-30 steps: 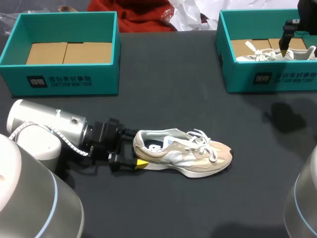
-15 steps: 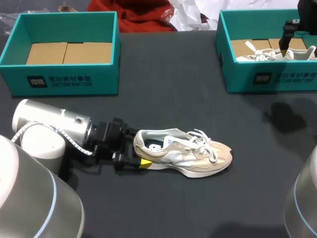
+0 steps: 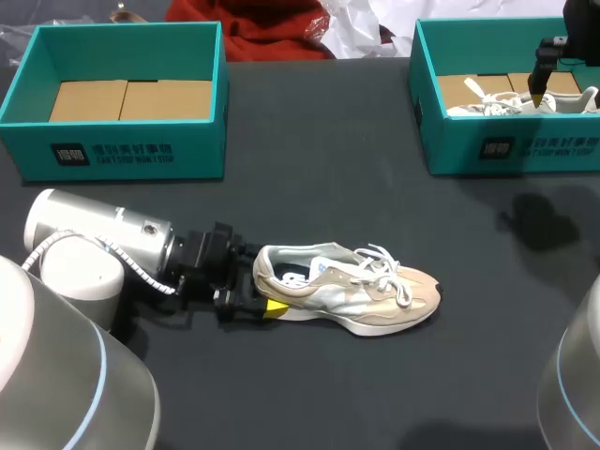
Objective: Take the shoe out of the shoebox, open the shoe tongue, remove and reinsert the insole, then place the shoe into the shoebox
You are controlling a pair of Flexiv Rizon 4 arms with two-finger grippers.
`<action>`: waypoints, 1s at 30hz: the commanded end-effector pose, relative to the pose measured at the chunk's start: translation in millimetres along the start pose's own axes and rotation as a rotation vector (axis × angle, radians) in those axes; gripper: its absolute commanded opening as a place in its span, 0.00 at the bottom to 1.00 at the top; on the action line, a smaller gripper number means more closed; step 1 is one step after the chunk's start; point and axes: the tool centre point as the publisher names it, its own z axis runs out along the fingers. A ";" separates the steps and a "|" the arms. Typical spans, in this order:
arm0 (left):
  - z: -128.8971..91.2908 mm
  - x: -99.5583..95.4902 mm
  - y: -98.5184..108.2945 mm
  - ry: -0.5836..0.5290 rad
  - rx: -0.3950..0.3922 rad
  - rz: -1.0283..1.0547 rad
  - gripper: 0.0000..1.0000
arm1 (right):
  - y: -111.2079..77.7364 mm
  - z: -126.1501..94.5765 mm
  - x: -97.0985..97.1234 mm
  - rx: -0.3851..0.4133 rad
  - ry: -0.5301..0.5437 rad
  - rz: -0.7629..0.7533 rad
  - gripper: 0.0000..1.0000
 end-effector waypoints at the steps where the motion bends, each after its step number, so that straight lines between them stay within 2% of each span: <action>1: 3.5 0.1 3.7 0.000 0.002 0.001 0.00 | -0.8 0.2 -0.1 -0.001 0.001 0.000 1.00; 25: 3.5 0.1 3.7 0.000 0.002 0.001 0.00 | -0.8 0.2 -0.1 -0.001 0.001 0.000 1.00; 28: 3.5 0.1 3.7 0.000 0.002 0.001 0.00 | -10.1 1.6 18.0 0.052 -0.062 0.051 1.00; 30: 3.5 0.1 3.7 0.000 0.002 0.001 0.00 | -18.4 0.3 27.7 0.060 -0.076 0.071 1.00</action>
